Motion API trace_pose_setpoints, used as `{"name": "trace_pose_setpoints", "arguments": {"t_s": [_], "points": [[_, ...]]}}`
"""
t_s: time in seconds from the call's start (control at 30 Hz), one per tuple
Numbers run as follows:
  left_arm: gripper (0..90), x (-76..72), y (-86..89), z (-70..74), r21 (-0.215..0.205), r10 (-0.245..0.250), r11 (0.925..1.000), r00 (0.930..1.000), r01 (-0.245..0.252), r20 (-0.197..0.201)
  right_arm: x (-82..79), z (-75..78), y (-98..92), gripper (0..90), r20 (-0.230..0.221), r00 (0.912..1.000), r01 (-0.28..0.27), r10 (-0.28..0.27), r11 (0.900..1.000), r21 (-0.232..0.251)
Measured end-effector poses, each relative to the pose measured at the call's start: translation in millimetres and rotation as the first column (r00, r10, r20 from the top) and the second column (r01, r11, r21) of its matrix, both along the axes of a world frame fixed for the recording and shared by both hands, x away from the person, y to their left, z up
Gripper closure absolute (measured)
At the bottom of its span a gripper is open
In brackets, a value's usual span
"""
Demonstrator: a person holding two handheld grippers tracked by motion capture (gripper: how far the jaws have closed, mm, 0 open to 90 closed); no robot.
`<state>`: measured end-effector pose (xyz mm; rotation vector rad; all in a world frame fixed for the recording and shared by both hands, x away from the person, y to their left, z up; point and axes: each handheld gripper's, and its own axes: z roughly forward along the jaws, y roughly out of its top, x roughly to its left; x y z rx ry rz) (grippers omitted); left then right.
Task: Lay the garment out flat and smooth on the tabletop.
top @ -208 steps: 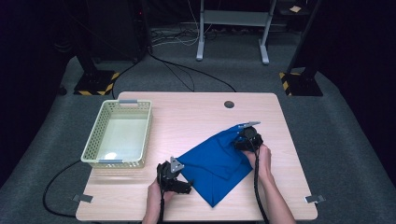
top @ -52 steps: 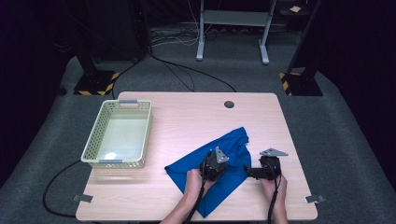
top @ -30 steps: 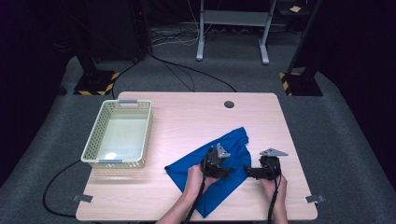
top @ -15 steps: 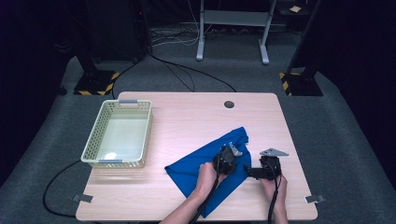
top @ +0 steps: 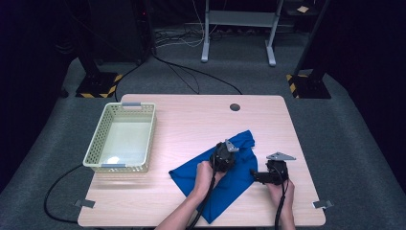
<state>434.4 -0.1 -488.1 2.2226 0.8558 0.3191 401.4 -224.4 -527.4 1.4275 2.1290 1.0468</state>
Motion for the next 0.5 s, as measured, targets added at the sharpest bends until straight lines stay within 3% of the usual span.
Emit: {"name": "trace_pose_setpoints", "arguments": {"t_s": [0.5], "points": [[86.0,31.1,41.9,20.0,-0.073,0.085,0.9937,0.9963,-0.086,-0.015,-0.2,0.1,0.6,6.7,-0.001,1.0,0.004,-0.004,1.0,-0.006]]}}
